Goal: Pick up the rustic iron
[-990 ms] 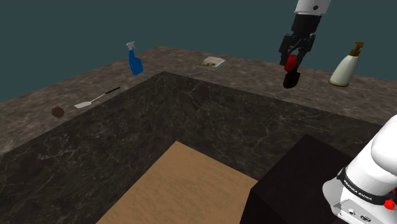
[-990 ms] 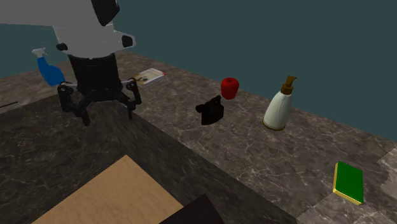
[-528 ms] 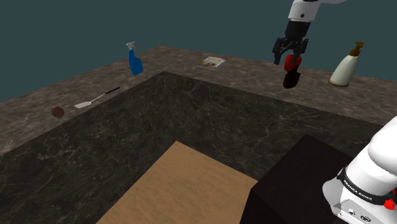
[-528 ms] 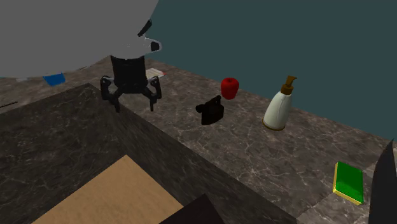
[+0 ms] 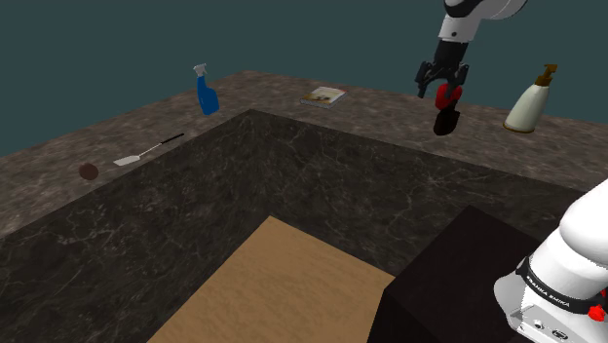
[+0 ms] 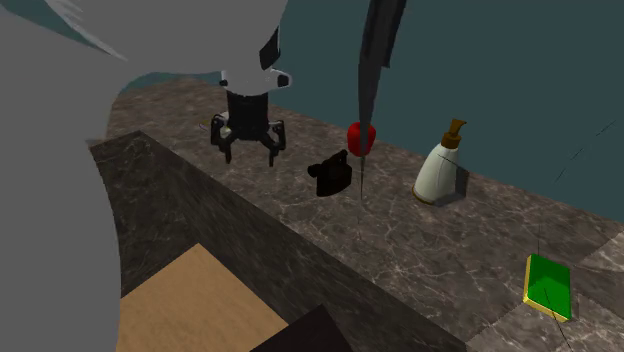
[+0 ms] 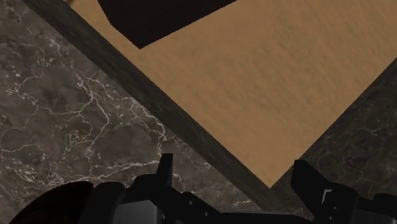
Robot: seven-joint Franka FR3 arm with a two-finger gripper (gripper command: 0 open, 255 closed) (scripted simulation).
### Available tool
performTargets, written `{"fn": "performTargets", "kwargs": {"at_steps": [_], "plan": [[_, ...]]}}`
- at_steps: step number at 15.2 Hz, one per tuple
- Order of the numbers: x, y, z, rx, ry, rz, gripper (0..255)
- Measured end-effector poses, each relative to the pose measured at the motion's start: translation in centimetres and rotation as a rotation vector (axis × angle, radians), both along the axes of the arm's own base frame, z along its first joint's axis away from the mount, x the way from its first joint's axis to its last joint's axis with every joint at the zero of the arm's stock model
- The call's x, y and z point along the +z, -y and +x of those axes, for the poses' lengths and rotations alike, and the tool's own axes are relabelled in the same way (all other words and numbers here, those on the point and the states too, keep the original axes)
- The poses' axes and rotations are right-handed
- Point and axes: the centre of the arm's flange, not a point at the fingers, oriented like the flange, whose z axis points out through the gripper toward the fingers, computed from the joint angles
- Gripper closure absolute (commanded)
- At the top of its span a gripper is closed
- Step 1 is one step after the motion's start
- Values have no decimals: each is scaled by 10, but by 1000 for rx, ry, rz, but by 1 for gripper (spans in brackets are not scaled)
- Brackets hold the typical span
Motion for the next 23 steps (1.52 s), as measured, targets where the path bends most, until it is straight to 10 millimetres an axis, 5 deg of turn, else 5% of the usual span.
{"fn": "performTargets", "kwargs": {"at_steps": [9,18,23], "plan": [[-43,111,29,-214,-18,-1,0],[-85,220,33,-425,-38,-2,0],[-110,229,31,-445,-40,-2,0]]}}
